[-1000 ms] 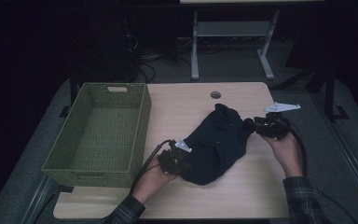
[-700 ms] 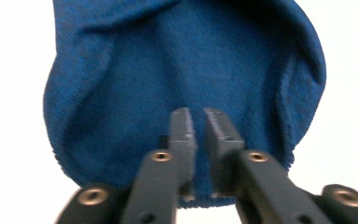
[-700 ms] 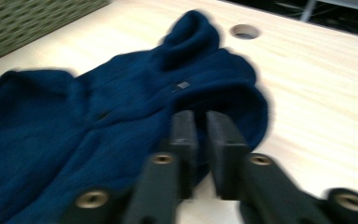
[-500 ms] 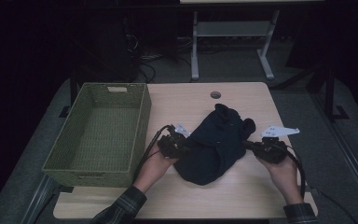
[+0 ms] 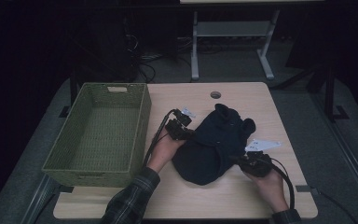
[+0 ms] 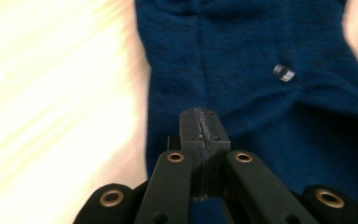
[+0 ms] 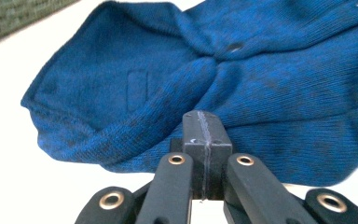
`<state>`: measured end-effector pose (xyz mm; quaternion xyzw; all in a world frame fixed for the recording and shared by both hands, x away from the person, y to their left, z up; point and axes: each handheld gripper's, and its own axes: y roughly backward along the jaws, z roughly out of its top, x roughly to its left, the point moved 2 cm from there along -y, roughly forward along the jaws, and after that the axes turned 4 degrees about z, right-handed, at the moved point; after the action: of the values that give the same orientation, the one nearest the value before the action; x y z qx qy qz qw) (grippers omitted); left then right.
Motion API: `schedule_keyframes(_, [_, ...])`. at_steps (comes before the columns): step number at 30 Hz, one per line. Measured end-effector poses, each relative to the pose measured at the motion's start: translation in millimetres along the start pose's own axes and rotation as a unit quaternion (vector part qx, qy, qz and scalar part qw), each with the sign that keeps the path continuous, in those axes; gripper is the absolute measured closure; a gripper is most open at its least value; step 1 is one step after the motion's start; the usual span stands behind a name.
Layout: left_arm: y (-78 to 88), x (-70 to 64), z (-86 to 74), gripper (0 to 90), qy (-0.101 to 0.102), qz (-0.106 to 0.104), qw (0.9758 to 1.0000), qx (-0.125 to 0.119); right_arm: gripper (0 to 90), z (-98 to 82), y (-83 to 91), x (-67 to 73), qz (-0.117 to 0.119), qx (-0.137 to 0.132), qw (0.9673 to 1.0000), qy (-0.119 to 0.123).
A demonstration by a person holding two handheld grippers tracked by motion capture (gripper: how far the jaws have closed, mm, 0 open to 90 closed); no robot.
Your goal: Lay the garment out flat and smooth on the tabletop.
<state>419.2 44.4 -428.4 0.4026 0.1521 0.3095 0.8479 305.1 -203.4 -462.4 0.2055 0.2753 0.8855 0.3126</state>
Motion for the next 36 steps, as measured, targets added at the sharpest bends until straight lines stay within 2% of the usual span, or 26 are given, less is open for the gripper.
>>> schedule_keyframes(4, [-14.6,5.6,5.6,90.0,0.016,-0.002,0.9999,-0.007,90.0,-2.4,-13.6,-0.2,0.001,0.014,0.9999,0.004])
schedule_keyframes(5, [-18.4,6.4,6.7,89.9,0.014,-0.004,0.9999,-0.005,90.0,-4.4,-21.7,-0.7,-0.005,0.030,0.9995,0.012])
schedule_keyframes(6, [-22.1,7.1,7.5,89.9,0.010,0.002,0.9999,-0.002,90.0,-4.4,-21.7,-0.7,-0.005,0.030,0.9995,0.012])
schedule_keyframes(7, [-25.9,8.1,8.1,89.9,0.008,0.005,1.0000,0.002,90.0,-7.0,-29.0,-1.3,-0.010,0.048,0.9986,0.019])
schedule_keyframes(9, [-30.8,9.1,9.3,89.9,0.007,0.002,0.9999,0.010,90.0,-6.5,-29.8,-2.4,-0.006,0.044,0.9988,0.022])
schedule_keyframes(12, [-37.1,8.8,9.3,90.0,-0.012,0.014,0.9993,0.032,90.0,-6.8,-29.3,-2.0,-0.009,0.047,0.9985,0.026])
schedule_keyframes(14, [-45.3,12.9,5.0,90.0,-0.015,0.023,0.9984,0.050,90.0,-6.5,-29.1,-1.0,-0.012,0.049,0.9984,0.027])
schedule_keyframes(16, [-47.3,14.5,3.0,90.0,-0.012,0.027,0.9980,0.056,90.0,-6.5,-29.1,-0.9,-0.013,0.049,0.9983,0.029])
schedule_keyframes(18, [-49.5,17.5,-1.2,90.0,-0.003,0.021,0.9982,0.057,90.0,-6.5,-28.9,-1.0,-0.012,0.050,0.9983,0.028])
schedule_keyframes(20, [-46.2,20.1,-5.6,90.0,0.003,0.012,0.9982,0.059,90.0,-6.4,-28.0,-1.5,-0.012,0.053,0.9982,0.025])
schedule_keyframes(24, [-41.0,17.9,-12.2,90.0,0.004,0.007,0.9980,0.062,90.0,-6.8,-26.3,-4.7,-0.014,0.055,0.9981,0.022])
schedule_keyframes(29, [-27.5,6.0,-28.3,90.0,-0.009,0.002,0.9977,0.067,90.0,-7.5,-21.9,-9.3,-0.027,0.061,0.9975,0.021])
schedule_keyframes(34, [-11.4,-4.0,-47.8,90.0,-0.006,-0.016,0.9975,0.069,90.0,-8.3,-19.8,-11.9,-0.029,0.061,0.9976,0.016])
schedule_keyframes(36, [-9.2,-6.3,-50.0,90.0,-0.010,-0.016,0.9973,0.071,90.0,-8.3,-19.7,-11.7,-0.030,0.062,0.9975,0.017])
